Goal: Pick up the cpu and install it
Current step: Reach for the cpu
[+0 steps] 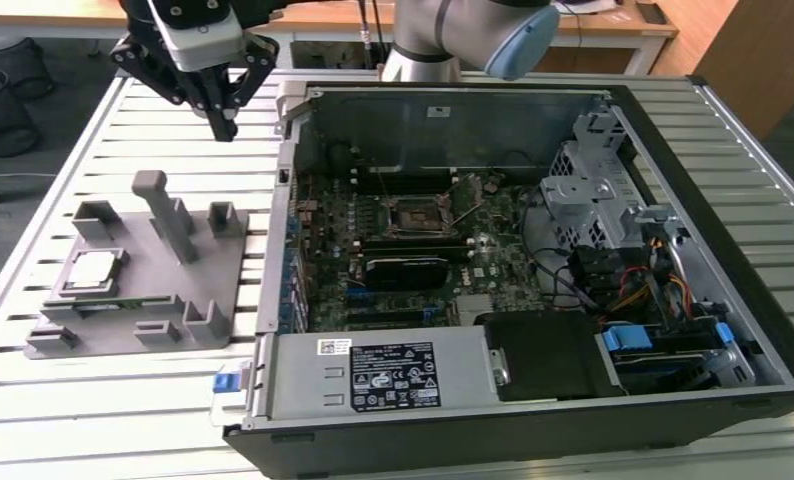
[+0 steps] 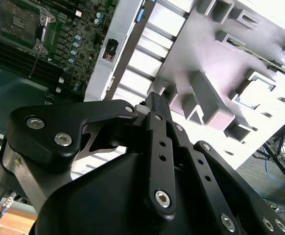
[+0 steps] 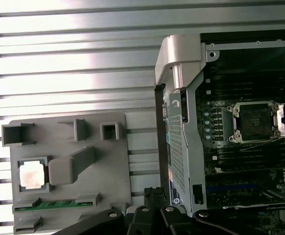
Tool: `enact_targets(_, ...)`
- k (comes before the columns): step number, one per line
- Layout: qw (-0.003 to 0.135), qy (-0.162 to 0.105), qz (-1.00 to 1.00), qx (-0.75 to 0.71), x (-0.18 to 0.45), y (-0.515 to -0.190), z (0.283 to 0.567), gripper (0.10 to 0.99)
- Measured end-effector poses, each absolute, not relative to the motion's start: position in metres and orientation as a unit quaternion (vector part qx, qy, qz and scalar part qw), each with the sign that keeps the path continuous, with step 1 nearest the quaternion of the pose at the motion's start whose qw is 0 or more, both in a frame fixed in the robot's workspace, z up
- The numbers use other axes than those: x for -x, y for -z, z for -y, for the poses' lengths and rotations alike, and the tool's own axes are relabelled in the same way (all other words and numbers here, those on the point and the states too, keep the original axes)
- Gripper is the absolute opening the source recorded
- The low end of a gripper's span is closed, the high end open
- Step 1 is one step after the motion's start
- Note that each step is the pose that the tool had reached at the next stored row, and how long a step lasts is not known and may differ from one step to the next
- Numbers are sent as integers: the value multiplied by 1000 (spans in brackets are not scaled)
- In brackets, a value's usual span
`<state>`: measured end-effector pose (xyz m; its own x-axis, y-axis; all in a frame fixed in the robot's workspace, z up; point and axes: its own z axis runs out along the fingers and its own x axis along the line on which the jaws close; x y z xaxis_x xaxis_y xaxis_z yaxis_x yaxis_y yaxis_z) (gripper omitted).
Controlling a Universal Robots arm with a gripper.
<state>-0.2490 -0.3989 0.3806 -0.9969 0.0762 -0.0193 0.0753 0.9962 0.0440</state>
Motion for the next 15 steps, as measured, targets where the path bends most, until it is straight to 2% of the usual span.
enact_targets(15, 10, -22, -999, -38, 259, -379, 399, 106)
